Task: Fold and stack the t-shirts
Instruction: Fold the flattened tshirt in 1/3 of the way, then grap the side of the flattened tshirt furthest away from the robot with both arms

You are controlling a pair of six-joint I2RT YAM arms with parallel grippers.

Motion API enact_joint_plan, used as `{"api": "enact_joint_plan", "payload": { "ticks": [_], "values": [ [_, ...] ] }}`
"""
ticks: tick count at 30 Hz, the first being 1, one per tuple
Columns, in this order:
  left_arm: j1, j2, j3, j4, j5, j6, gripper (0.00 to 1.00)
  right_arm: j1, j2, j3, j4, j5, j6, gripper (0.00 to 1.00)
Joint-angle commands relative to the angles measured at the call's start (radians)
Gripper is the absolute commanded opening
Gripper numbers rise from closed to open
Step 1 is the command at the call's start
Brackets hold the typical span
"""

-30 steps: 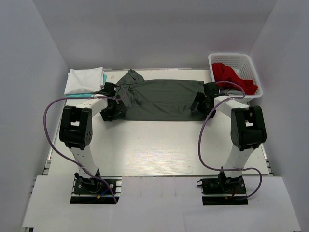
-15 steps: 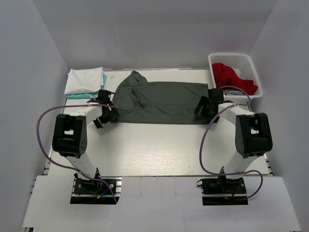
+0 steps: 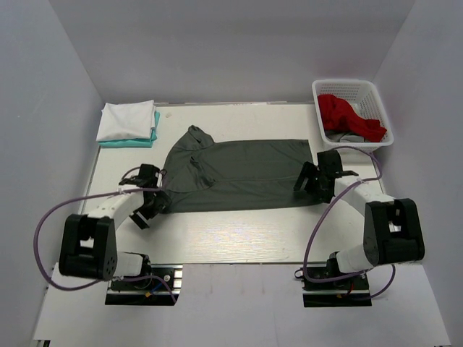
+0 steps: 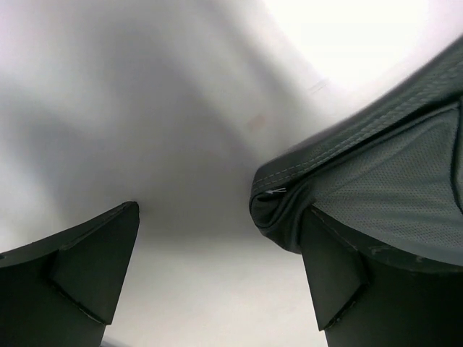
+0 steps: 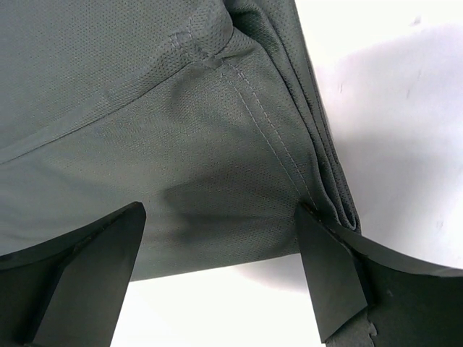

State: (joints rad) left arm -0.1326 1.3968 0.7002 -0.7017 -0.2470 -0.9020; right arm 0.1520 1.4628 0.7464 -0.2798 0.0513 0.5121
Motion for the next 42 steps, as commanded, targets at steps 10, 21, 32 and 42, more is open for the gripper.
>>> {"api": "enact_joint_plan", "payload": {
  "ticks": [10, 21, 32, 42],
  "values": [
    [-0.004, -0.274, 0.002, -0.271, 0.094, -0.112, 1.0, 0.05, -0.249, -0.072, -0.019, -0.145, -0.099, 0.9],
    [-0.004, -0.057, 0.397, 0.002, 0.12, 0.187, 1.0, 0.049, -0.173, 0.145, -0.05, -0.01, -0.124, 0.9],
    [-0.004, 0.741, 1.227, -0.054, 0.178, 0.408, 1.0, 0.043, 0.178, 0.494, -0.031, 0.107, -0.086, 0.9],
    [-0.013, 0.982, 1.411, 0.051, 0.252, 0.52, 1.0, 0.04, 0.326, 0.602, -0.048, 0.142, -0.069, 0.9]
  ]
}}
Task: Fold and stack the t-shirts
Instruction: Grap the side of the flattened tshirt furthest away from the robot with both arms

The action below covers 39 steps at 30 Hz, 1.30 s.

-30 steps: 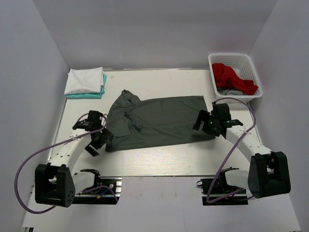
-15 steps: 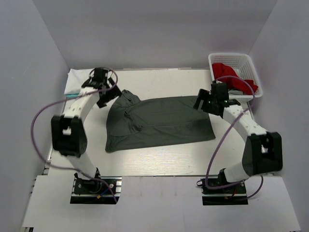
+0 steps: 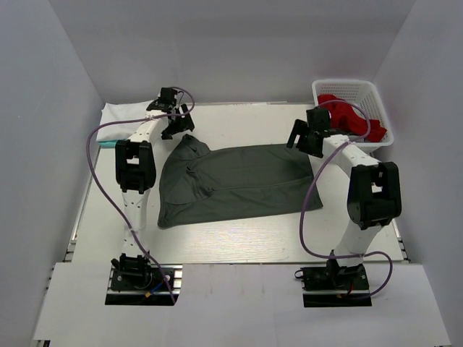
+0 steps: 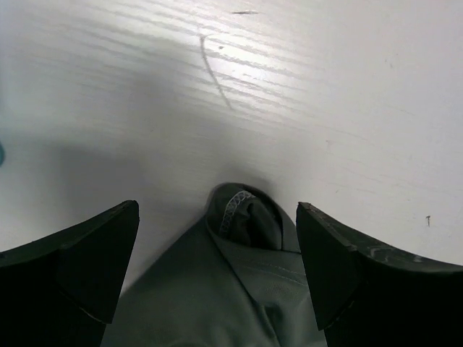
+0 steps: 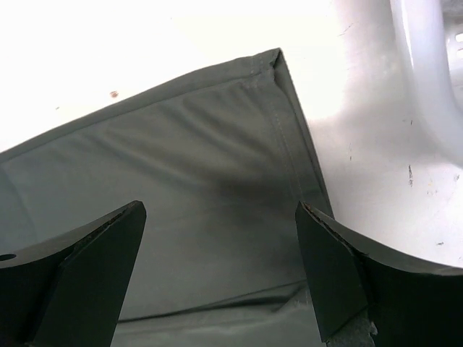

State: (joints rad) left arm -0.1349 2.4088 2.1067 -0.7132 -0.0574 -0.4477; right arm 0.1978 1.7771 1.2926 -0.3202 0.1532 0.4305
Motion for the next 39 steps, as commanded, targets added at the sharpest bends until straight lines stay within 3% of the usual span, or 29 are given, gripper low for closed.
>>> {"api": "enact_joint_plan", "payload": {
  "ticks": [1, 7, 8, 11, 23, 29, 37, 39],
  "values": [
    [-0.023, -0.017, 0.004, 0.073, 0.05, 0.066, 0.98, -0.006, 0.034, 0.06, -0.011, 0.042, 0.011, 0.9],
    [-0.068, -0.005, -0.02, 0.073, -0.062, 0.162, 0.73, -0.008, 0.077, 0.112, -0.033, 0.146, 0.059, 0.9],
    [-0.077, -0.005, -0.031, 0.073, -0.094, 0.162, 0.63, -0.009, 0.082, 0.123, -0.042, 0.16, 0.063, 0.9],
    [-0.087, 0.006, -0.043, 0.063, -0.136, 0.172, 0.5, -0.009, 0.104, 0.145, -0.043, 0.167, 0.057, 0.9],
    [-0.088, 0.062, 0.033, -0.014, -0.243, 0.141, 0.14, -0.001, 0.203, 0.215, -0.065, 0.138, 0.048, 0.9],
    [-0.088, 0.062, 0.052, 0.004, -0.177, 0.141, 0.12, 0.002, 0.3, 0.303, -0.066, 0.131, 0.045, 0.85],
    [-0.088, 0.018, -0.007, 0.027, -0.211, 0.122, 0.08, -0.001, 0.399, 0.362, -0.016, 0.213, 0.108, 0.8],
    [-0.088, 0.018, -0.007, 0.027, -0.22, 0.122, 0.08, 0.003, 0.416, 0.385, -0.025, 0.217, 0.111, 0.74]
  ]
}}
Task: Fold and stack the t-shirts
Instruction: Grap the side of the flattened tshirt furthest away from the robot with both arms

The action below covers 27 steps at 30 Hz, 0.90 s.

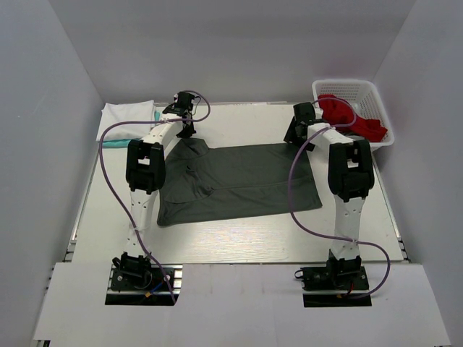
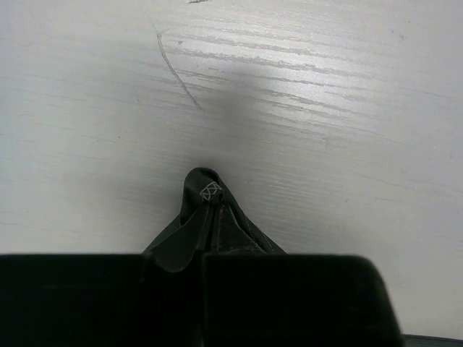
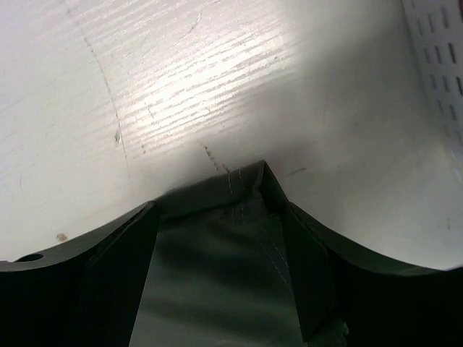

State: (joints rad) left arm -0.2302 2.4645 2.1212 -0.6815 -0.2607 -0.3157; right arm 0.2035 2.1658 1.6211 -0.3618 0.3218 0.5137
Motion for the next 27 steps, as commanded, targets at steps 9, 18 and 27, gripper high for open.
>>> {"api": "enact_joint_plan", "payload": {
  "ticks": [9, 18, 27],
  "values": [
    [0.008, -0.065, -0.032, 0.005, -0.029, -0.037, 0.0, 0.0, 0.061, 0.048, 0.027, 0.085, 0.029, 0.51],
    [0.008, -0.108, -0.072, 0.014, -0.066, -0.046, 0.0, 0.008, 0.066, 0.059, 0.035, 0.111, -0.009, 0.0],
    [0.008, -0.254, -0.219, 0.068, -0.077, -0.089, 0.0, 0.045, -0.049, -0.064, 0.141, 0.131, -0.113, 0.0]
  ]
}}
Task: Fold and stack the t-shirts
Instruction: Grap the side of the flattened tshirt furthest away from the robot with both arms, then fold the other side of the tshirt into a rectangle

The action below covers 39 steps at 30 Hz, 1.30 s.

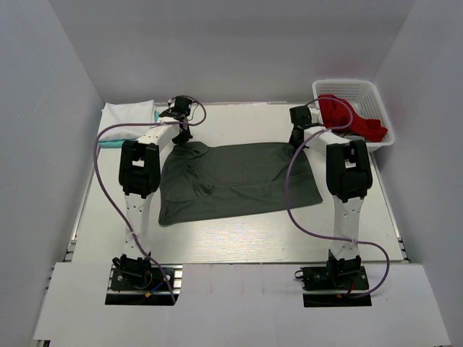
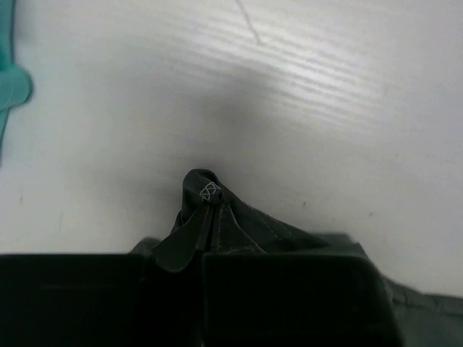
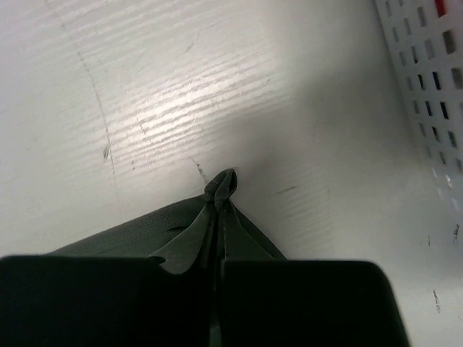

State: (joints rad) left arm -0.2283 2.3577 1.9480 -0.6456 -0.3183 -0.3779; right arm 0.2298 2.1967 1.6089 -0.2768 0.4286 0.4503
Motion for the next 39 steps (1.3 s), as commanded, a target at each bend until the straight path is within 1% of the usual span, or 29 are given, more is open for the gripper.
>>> {"api": "enact_joint_plan", "payload": {
  "ticks": [1, 4, 5, 6, 10, 15, 17, 20, 21, 24, 29, 32, 35, 39],
  "values": [
    [0.006, -0.19, -0.069, 0.032, -0.009, -0.036, 0.0, 0.022, -0.103, -0.066, 0.088, 0.025, -0.055, 0.0],
    [0.006, -0.259, -0.183, 0.055, -0.008, -0.058, 0.0, 0.034, -0.169, -0.147, 0.157, 0.025, -0.062, 0.0],
    [0.006, -0.306, -0.21, 0.067, -0.008, -0.058, 0.0, 0.036, -0.182, -0.162, 0.169, 0.029, -0.065, 0.0],
    [0.006, -0.331, -0.236, 0.081, 0.001, -0.058, 0.0, 0.039, -0.208, -0.208, 0.198, 0.036, -0.065, 0.0],
    [0.006, -0.442, -0.389, 0.09, 0.031, -0.122, 0.0, 0.043, -0.284, -0.27, 0.215, 0.052, -0.044, 0.0],
    [0.006, -0.572, -0.532, 0.09, 0.09, -0.173, 0.0, 0.043, -0.357, -0.358, 0.251, 0.067, -0.03, 0.0],
    [-0.003, -0.644, -0.61, 0.09, 0.09, -0.22, 0.0, 0.04, -0.379, -0.368, 0.249, 0.065, -0.024, 0.0],
    [-0.013, -0.718, -0.716, 0.078, 0.134, -0.257, 0.0, 0.043, -0.399, -0.386, 0.24, 0.088, -0.015, 0.0],
    [-0.022, -0.763, -0.759, 0.078, 0.149, -0.266, 0.0, 0.04, -0.402, -0.394, 0.238, 0.09, -0.009, 0.0],
    [-0.042, -0.846, -0.839, 0.092, 0.176, -0.297, 0.0, 0.042, -0.434, -0.415, 0.242, 0.087, -0.007, 0.0],
    [-0.063, -0.928, -0.931, 0.083, 0.165, -0.334, 0.0, 0.039, -0.465, -0.46, 0.251, 0.085, -0.018, 0.0],
    [-0.074, -0.957, -0.992, 0.072, 0.183, -0.355, 0.0, 0.037, -0.488, -0.478, 0.248, 0.085, -0.013, 0.0],
    [-0.083, -0.966, -1.015, 0.072, 0.183, -0.366, 0.0, 0.039, -0.499, -0.491, 0.242, 0.082, -0.018, 0.02],
    [-0.101, -0.986, -1.041, 0.05, 0.174, -0.375, 0.0, 0.034, -0.499, -0.509, 0.226, 0.096, -0.007, 0.02]
  ]
}}
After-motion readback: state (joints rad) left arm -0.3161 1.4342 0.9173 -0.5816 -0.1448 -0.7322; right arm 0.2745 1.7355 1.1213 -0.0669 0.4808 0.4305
